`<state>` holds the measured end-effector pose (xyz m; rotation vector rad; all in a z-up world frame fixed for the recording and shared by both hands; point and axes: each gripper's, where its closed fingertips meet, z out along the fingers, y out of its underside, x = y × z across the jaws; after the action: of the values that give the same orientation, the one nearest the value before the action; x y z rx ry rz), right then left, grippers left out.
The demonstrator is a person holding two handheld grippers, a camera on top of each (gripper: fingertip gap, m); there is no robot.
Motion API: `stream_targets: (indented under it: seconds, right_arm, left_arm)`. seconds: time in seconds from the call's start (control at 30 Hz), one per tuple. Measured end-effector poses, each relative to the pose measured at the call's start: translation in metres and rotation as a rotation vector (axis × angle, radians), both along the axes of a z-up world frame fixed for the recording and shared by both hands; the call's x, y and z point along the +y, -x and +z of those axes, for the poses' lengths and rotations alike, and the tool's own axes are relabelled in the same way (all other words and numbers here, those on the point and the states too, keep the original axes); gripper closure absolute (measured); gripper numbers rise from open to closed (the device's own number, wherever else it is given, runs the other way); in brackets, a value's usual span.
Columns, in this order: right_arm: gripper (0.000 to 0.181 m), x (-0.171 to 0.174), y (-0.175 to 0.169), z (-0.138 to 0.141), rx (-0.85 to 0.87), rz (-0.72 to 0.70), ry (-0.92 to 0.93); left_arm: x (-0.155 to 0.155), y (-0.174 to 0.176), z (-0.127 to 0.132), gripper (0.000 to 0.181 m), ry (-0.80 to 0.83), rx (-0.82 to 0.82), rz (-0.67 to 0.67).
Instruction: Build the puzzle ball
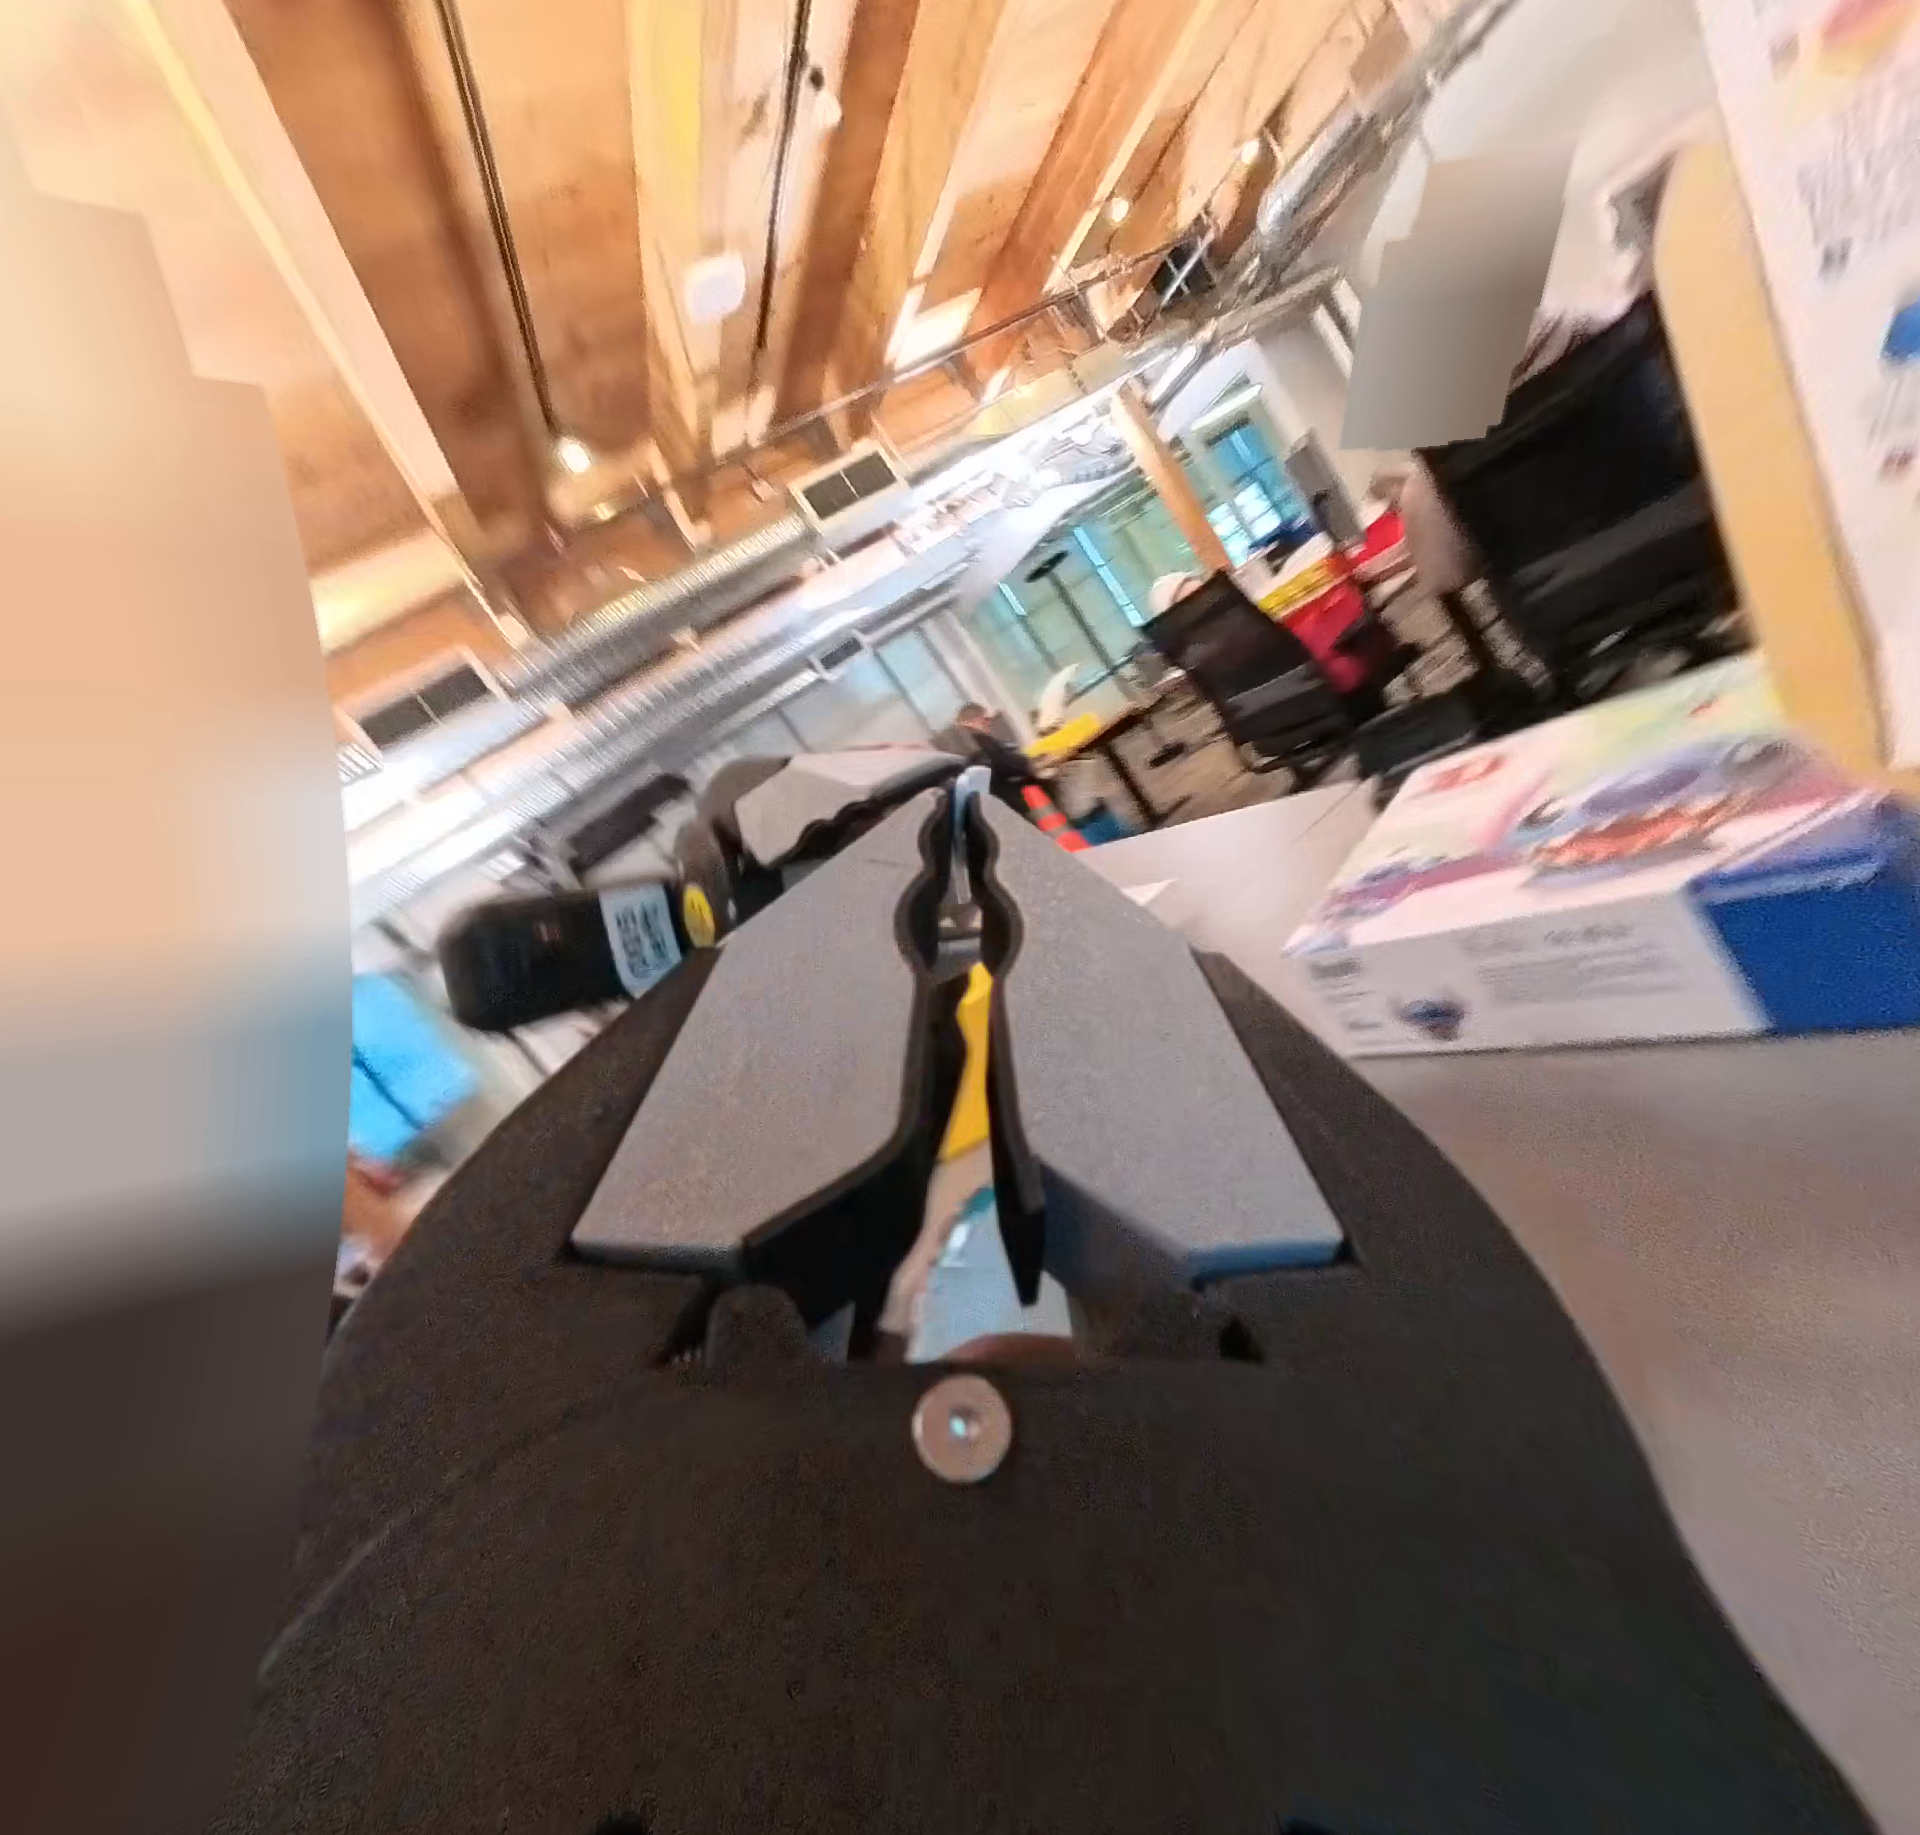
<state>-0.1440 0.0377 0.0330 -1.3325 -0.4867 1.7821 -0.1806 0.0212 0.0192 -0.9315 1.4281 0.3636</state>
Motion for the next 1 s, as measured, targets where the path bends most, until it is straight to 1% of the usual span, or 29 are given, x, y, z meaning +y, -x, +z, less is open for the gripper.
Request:
stream_targets:
  seconds: [0.03,0.07,0.13,0.2,0.27,0.33,0.47,0.53,0.7,0.8,0.87,1.0]
  right_arm:
    - [0.181,0.003,0.002,-0.003,0.031,0.048,0.079]
    - [0.181,0.004,0.003,-0.005,0.067,0.096,0.15]
    - [0.181,0.005,0.006,-0.011,0.112,0.154,0.252]
    - [0.181,0.005,0.009,-0.016,0.124,0.172,0.3]
    - [0.181,0.005,0.01,-0.019,0.125,0.17,0.317]
    - [0.181,0.004,0.011,-0.018,0.128,0.172,0.32]
    - [0.181,0.002,0.013,-0.015,0.122,0.163,0.299]
    - [0.181,0.002,0.013,-0.014,0.117,0.14,0.276]
    - [0.181,-0.001,0.014,-0.011,0.152,0.1,0.268]
    - [0.181,-0.003,0.016,-0.012,0.183,0.096,0.308]
    - [0.181,-0.003,0.017,-0.013,0.218,0.119,0.359]
    - [0.181,-0.007,0.018,-0.015,0.326,0.196,0.509]
  left_arm:
    - [0.001,-0.003,0.005,0.142,-0.067,0.003,0.024]
    - [0.0,-0.007,0.004,0.142,-0.09,0.022,0.025]
    - [-0.002,-0.013,-0.003,0.142,-0.088,0.057,0.022]
    - [-0.002,-0.016,-0.01,0.143,-0.077,0.082,0.024]
    - [-0.003,-0.017,-0.011,0.146,-0.084,0.083,0.008]
    - [-0.001,-0.016,-0.011,0.147,-0.099,0.089,0.021]
    - [0.003,-0.014,-0.017,0.148,-0.089,0.117,0.035]
    - [0.003,-0.014,-0.015,0.148,-0.094,0.101,0.031]
    - [0.001,-0.015,-0.007,0.168,-0.186,0.095,0.016]
    - [0.001,-0.015,-0.008,0.169,-0.182,0.094,0.019]
    - [0.001,-0.014,-0.008,0.17,-0.189,0.096,0.022]
    - [0.004,-0.013,-0.006,0.17,-0.272,0.121,0.046]
